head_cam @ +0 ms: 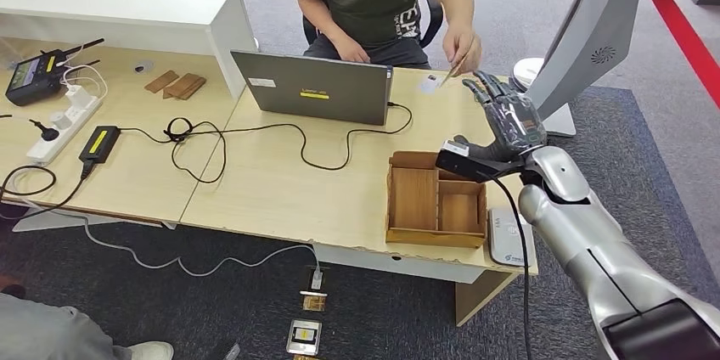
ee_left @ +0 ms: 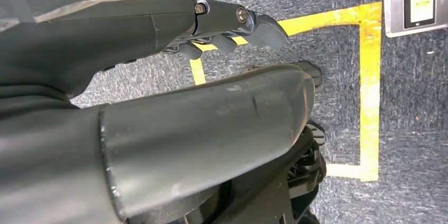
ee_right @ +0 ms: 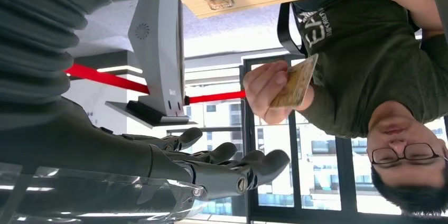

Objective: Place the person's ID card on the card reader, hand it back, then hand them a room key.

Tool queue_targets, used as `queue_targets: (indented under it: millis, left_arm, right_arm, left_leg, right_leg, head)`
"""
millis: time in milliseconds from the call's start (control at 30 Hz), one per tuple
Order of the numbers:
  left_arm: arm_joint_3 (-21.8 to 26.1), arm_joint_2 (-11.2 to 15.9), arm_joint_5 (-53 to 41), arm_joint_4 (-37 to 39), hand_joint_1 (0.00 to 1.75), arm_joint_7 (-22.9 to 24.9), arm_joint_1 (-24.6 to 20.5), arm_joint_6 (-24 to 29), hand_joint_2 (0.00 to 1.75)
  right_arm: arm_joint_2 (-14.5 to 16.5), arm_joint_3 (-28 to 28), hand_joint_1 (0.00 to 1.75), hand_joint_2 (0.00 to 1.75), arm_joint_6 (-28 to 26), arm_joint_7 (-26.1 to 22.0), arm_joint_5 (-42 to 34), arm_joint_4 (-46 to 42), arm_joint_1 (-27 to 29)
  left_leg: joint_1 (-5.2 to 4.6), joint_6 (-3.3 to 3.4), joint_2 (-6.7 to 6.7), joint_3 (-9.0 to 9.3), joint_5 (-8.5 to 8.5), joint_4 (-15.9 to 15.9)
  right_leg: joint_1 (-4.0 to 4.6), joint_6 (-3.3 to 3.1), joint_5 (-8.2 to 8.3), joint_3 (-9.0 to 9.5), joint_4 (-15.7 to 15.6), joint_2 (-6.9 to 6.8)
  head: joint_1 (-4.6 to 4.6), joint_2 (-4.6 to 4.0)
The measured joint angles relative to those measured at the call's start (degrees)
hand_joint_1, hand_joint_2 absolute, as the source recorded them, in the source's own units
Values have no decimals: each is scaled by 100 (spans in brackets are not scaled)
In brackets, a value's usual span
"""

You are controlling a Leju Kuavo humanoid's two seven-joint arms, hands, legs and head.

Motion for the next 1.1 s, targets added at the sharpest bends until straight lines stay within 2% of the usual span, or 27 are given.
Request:
queue_targets:
  millis: [300, 467, 533, 733, 933, 1067, 1100]
  left_arm:
    - [-9, 4, 110, 0, 0, 27, 6, 38, 0]
    - [-9, 8, 207, 0, 0, 131, 14, 47, 0]
    - [-9, 8, 250, 0, 0, 188, 19, 67, 0]
    - [-9, 7, 414, 0, 0, 282, 41, 105, 0]
    - [-3, 4, 600, 0, 0, 379, 61, 176, 0]
    - [18, -3, 745, 0, 0, 413, 75, 223, 0]
    - [20, -5, 761, 0, 0, 414, 75, 228, 0]
  right_arm:
    - [-252, -89, 0, 0, -413, -184, 170, 65, -13]
    - [-621, -112, 0, 0, -440, 147, 702, 149, -85]
    - [-805, -109, 0, 0, -210, 395, 969, 209, -143]
    - [-1535, -89, 0, 0, 1031, 1062, 1562, 409, -308]
    - [-2536, -132, 0, 0, 1853, 1972, 1379, 634, -226]
    - [-3178, -270, 0, 0, 2273, 2474, 1009, 765, 239]
    - [-3251, -297, 0, 0, 2311, 2534, 941, 779, 319]
  left_leg:
    - [0, 0, -2, 0, 0, 3]
    - [-5, 1, -2, -1, 0, 4]
    - [-6, 1, -3, -1, 0, 5]
    - [-9, 3, -6, -5, -2, 11]
    - [-14, 15, -9, -5, -10, 14]
    - [-13, 27, -14, -2, -24, 12]
    - [-12, 28, -14, -1, -25, 12]
  right_leg:
    - [-1, 0, 0, 1, -2, -1]
    - [-5, 1, 0, 0, -4, -1]
    - [-6, 1, 0, 0, -5, -2]
    - [-9, 2, 1, -2, -7, -5]
    - [-13, 7, -3, -1, -13, -8]
    - [-10, 12, -7, 9, -19, -8]
    - [-10, 13, -8, 11, -20, -8]
  head:
    - [1, 0]
    - [0, 0]
    - [0, 0]
    - [1, 0]
    - [0, 0]
    - [-1, 0]
    - [0, 0]
